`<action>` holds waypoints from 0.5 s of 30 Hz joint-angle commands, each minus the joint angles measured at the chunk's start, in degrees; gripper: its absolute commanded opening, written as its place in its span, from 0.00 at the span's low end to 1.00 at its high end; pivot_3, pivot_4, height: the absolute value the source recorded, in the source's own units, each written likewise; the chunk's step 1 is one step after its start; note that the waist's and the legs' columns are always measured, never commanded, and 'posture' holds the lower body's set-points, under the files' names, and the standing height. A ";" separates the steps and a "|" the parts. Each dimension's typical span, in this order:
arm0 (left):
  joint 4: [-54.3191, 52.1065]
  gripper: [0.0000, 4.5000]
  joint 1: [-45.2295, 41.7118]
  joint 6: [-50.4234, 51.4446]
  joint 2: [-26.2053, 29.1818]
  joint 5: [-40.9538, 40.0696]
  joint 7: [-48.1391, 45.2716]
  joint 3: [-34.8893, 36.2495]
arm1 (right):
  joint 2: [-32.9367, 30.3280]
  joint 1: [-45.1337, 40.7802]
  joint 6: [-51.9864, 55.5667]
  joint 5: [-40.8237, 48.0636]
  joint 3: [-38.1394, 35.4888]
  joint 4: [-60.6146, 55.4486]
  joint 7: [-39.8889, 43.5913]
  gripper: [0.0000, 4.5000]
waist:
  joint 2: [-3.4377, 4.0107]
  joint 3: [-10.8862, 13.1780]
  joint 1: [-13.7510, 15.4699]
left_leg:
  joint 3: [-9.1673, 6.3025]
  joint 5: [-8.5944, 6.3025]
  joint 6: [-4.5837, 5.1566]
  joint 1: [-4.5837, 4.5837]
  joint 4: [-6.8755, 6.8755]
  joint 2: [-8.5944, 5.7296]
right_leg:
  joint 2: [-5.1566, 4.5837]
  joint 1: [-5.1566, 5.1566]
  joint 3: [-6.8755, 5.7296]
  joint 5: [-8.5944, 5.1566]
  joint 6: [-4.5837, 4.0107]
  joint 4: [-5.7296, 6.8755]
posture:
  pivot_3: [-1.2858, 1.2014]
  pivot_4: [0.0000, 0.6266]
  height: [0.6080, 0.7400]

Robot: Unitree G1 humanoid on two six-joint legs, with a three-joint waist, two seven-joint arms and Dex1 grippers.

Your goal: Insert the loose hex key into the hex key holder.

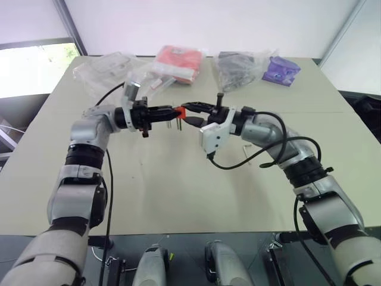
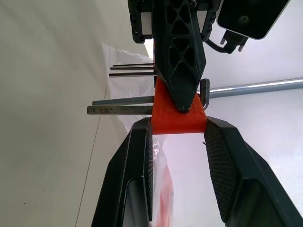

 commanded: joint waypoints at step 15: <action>-0.53 0.28 -0.29 0.40 -0.08 0.06 1.51 0.86 | 0.58 -0.43 0.02 0.43 -0.84 -4.29 -0.77 0.22 | 0.00 0.00 0.00 | 0.00 0.00 0.00 0.00 0.00 0.00 | 0.00 0.00 0.00 0.00 0.00 0.00 | 0.52 0.24 1.00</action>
